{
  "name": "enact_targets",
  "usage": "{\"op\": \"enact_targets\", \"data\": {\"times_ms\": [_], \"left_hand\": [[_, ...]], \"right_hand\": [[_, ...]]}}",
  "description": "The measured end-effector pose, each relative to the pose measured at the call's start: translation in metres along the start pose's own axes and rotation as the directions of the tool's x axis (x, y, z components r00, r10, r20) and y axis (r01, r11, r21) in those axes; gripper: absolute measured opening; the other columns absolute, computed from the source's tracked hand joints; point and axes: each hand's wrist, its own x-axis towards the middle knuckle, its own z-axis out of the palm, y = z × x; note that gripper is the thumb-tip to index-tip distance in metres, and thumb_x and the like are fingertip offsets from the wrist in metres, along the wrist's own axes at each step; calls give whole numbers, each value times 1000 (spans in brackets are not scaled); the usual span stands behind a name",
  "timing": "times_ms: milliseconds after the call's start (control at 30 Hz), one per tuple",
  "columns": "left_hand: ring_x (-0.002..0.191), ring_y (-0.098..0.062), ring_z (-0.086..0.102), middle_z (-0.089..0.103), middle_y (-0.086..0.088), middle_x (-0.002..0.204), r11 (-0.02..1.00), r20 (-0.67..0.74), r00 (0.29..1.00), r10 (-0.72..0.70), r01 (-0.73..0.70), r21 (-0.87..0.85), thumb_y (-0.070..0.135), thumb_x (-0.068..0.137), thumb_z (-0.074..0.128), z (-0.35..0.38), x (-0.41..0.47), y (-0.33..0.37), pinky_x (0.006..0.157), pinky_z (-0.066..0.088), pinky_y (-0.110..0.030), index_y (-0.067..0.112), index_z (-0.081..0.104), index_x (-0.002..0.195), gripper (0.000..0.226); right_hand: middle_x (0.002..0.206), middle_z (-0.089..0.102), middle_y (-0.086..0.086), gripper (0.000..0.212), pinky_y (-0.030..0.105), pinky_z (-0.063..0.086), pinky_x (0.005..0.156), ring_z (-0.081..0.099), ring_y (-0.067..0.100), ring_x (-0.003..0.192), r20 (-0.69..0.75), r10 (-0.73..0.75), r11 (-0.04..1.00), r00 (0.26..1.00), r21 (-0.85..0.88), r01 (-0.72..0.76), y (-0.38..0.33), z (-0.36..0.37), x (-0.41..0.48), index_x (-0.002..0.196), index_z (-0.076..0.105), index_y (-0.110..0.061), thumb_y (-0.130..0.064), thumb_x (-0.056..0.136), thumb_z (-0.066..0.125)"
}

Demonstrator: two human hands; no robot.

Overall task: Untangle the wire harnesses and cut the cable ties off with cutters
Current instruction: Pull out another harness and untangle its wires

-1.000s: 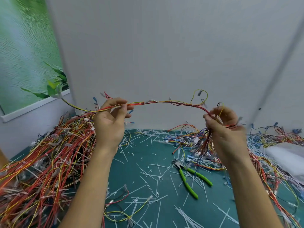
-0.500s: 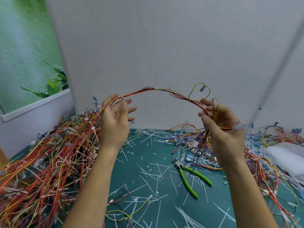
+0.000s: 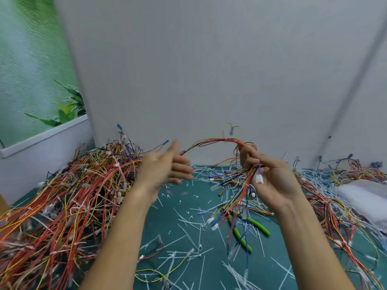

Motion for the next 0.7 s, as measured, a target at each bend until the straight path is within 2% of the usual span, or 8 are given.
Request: {"op": "enact_targets", "data": {"times_ms": [33, 100, 233, 367, 433, 533, 567, 700], "left_hand": [[83, -30, 77, 78, -17, 91, 999, 152, 988, -40, 36, 25, 63, 94, 52, 11, -4, 0, 52, 58, -25, 0, 73, 100, 67], [98, -28, 76, 78, -13, 104, 998, 272, 962, -5, 21, -56, 61, 96, 47, 33, -9, -1, 62, 60, -28, 3, 69, 112, 65], [98, -22, 74, 77, -10, 111, 922, 130, 982, 134, -76, -380, 38, 103, 49, 48, -13, -1, 67, 55, -26, 10, 67, 115, 36], [98, -23, 75, 77, -12, 108, 903, 22, 986, 164, -141, -407, 38, 93, 58, 37, -13, 5, 61, 55, -22, 14, 70, 106, 30], [98, -24, 75, 76, -14, 111, 867, -12, 987, 158, -145, -477, 35, 97, 58, 31, -12, 8, 62, 58, -22, 11, 68, 109, 28], [95, -23, 76, 77, -15, 107, 773, -65, 992, 112, -128, -621, 29, 99, 57, 24, -10, 15, 69, 60, -23, 10, 67, 107, 23], [93, -22, 76, 77, -14, 104, 744, -77, 993, 91, -119, -658, 28, 100, 57, 23, -9, 17, 69, 60, -22, 11, 67, 106, 22], [83, -15, 77, 79, -8, 89, 636, -73, 997, 21, -70, -769, 27, 101, 56, 24, -11, 23, 64, 59, -19, 14, 71, 95, 21]], "right_hand": [[100, 68, 19, 16, 13, 48, 56, 65, 13, 85, 5, 25, 1000, 1000, 5, -25, 6, 1, 1, 100, 59, -2, 5, 87, 54], [105, 65, 19, 16, 14, 48, 55, 67, 16, 83, 4, 65, 998, 998, -18, -65, 17, 1, 3, 99, 61, 0, 6, 85, 56], [100, 66, 17, 19, 15, 52, 58, 69, 19, 82, 34, 149, 980, 988, -142, -143, 29, -2, 6, 101, 59, -2, 6, 84, 61], [99, 73, 17, 26, 27, 61, 77, 75, 29, 90, 8, 30, 881, 1000, -473, -22, 26, -7, 8, 102, 71, 5, -11, 82, 75], [118, 73, 12, 51, 31, 61, 87, 76, 26, 99, 15, -55, 679, 998, -733, 48, 23, -11, 6, 114, 71, -6, -35, 76, 87], [136, 59, -12, 97, 29, 56, 88, 70, 5, 109, 32, -141, 153, 989, -987, 54, 18, -12, -1, 139, 53, -36, -76, 56, 85], [137, 53, -15, 105, 24, 54, 86, 66, 0, 112, 50, -168, 49, 985, -997, 59, 18, -13, -2, 141, 47, -41, -82, 52, 82], [145, 46, -16, 107, 20, 48, 92, 57, -3, 118, 77, -7, -117, 997, -990, 76, 25, -20, 0, 145, 40, -43, -82, 54, 81]]}}
